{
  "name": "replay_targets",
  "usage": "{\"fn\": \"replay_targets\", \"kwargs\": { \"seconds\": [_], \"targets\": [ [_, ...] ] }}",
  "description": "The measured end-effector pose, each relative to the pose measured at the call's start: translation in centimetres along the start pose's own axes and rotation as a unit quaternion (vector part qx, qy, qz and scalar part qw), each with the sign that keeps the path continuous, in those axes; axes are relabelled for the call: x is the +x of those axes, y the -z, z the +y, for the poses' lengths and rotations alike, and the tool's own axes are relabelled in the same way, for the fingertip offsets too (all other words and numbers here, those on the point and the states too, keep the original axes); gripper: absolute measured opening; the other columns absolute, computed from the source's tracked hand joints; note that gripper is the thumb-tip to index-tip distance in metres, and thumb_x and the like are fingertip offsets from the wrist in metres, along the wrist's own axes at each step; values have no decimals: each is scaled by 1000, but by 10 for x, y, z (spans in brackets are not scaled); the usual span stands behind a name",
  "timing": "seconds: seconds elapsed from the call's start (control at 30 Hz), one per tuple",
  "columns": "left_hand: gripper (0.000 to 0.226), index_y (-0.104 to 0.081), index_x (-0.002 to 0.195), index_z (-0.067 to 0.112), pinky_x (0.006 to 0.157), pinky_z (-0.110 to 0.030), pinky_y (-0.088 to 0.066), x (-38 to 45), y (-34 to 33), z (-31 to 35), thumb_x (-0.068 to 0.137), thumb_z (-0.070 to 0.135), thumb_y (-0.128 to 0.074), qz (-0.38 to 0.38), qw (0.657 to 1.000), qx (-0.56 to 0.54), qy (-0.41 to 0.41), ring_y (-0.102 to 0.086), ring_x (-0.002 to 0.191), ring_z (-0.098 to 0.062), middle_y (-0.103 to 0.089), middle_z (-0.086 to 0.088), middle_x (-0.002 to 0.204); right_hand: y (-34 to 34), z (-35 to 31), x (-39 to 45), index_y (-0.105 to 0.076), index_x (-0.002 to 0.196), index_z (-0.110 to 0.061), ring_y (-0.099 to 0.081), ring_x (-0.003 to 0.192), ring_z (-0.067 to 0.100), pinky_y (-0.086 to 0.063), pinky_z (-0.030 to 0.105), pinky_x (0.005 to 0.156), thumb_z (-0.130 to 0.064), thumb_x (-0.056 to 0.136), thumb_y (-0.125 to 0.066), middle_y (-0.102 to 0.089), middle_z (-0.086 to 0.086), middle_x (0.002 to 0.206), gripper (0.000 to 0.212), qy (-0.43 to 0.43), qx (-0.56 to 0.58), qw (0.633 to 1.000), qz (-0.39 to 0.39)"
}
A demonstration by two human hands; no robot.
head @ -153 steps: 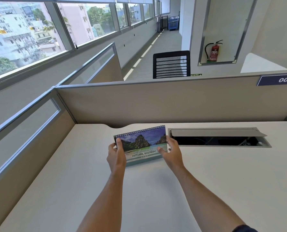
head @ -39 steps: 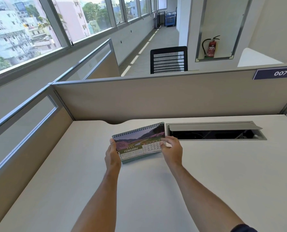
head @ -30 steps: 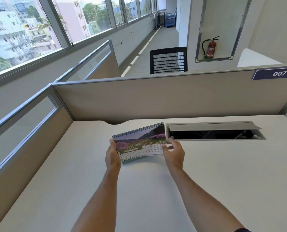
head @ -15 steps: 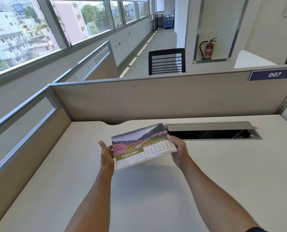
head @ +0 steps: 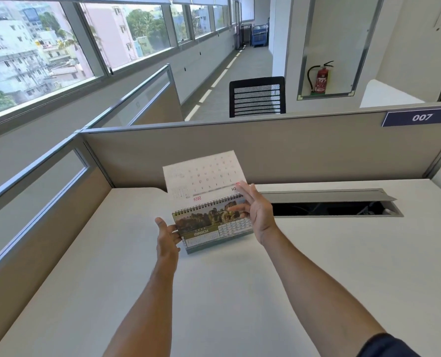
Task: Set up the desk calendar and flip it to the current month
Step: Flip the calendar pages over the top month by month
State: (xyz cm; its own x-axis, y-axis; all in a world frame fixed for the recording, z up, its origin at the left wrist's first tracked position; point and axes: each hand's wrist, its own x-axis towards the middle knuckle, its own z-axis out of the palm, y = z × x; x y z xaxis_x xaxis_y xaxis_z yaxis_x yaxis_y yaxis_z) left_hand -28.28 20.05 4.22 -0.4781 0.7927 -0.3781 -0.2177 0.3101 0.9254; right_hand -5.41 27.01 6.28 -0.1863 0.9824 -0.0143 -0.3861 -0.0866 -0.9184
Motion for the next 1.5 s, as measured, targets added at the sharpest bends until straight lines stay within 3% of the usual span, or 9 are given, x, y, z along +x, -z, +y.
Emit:
{"fn": "replay_targets", "kwargs": {
  "seconds": [0.13, 0.23, 0.43, 0.83, 0.97, 1.07, 1.2, 1.37, 1.5],
  "targets": [
    [93, -53, 138, 3, 115, -60, -24, 0, -1, -2, 95, 73, -7, 0, 1000, 1, -9, -52, 120, -33, -57, -21, 140, 13, 17, -4, -78, 107, -27, -69, 64, 15, -42, 22, 54, -38, 89, -69, -80, -2, 109, 23, 50, -14, 982, 181],
    [92, -52, 139, 3, 116, -61, -23, -1, -2, -1, 96, 72, -9, 5, 1000, 6, -5, -51, 126, -36, -57, -21, 141, 25, 29, -9, -75, 85, -25, -71, 72, 17, -51, 36, 68, -31, 87, -66, -77, -1, 87, 11, 20, -61, 956, 288],
    [90, -54, 137, 4, 117, -62, -24, -2, -3, 0, 96, 71, -10, 3, 1000, 14, -10, -50, 131, -38, -58, -21, 140, 41, 51, -9, -75, 100, -17, -65, 113, 22, -48, 47, 107, -47, 102, -54, -73, -4, 112, 37, -112, -169, 955, 217],
    [79, -57, 125, 13, 115, -60, -26, -3, -3, 0, 97, 70, -11, -5, 1000, 16, -22, -52, 119, -31, -60, -17, 135, 31, 64, -12, -66, 89, -40, -62, 113, 22, -48, 53, 109, -58, 106, -36, -67, -12, 106, 38, -66, -169, 968, 176],
    [75, -58, 120, 18, 114, -60, -26, -4, -4, -1, 96, 71, -11, -7, 999, 25, -25, -52, 120, -32, -61, -16, 135, 33, 73, -18, -68, 132, -21, -58, 130, 22, -45, 52, 115, -56, 106, -41, -65, 0, 134, 51, -61, -167, 967, 183],
    [77, -59, 122, 18, 112, -59, -27, -3, -5, -3, 96, 72, -10, -6, 999, 28, -28, -53, 120, -31, -61, -17, 135, 32, 75, -27, -64, 142, -20, -55, 136, 19, -41, 45, 119, -58, 105, -44, -63, 1, 145, 57, -52, -159, 967, 191],
    [84, -57, 133, 12, 114, -60, -25, -1, -5, -4, 96, 71, -10, -3, 999, 28, -21, -51, 125, -33, -59, -17, 140, 30, 77, -33, -65, 141, -22, -56, 132, 16, -43, 33, 113, -56, 106, -43, -65, -2, 141, 54, -31, -177, 963, 201],
    [87, -53, 139, 10, 116, -61, -22, 0, -6, -4, 96, 70, -9, -4, 1000, 23, -14, -48, 134, -37, -56, -17, 143, 34, 78, -36, -75, 105, -18, -68, 99, 14, -48, 17, 72, -40, 104, -57, -76, -4, 104, 28, -3, -217, 952, 216],
    [86, -55, 134, 10, 117, -63, -21, 3, -4, -5, 96, 70, -8, -9, 1000, 14, -14, -50, 128, -35, -59, -14, 136, 44, 74, -36, -76, 91, -20, -71, 83, 9, -48, 9, 57, -23, 102, -64, -78, -5, 88, 16, -15, -210, 956, 203]
  ]
}}
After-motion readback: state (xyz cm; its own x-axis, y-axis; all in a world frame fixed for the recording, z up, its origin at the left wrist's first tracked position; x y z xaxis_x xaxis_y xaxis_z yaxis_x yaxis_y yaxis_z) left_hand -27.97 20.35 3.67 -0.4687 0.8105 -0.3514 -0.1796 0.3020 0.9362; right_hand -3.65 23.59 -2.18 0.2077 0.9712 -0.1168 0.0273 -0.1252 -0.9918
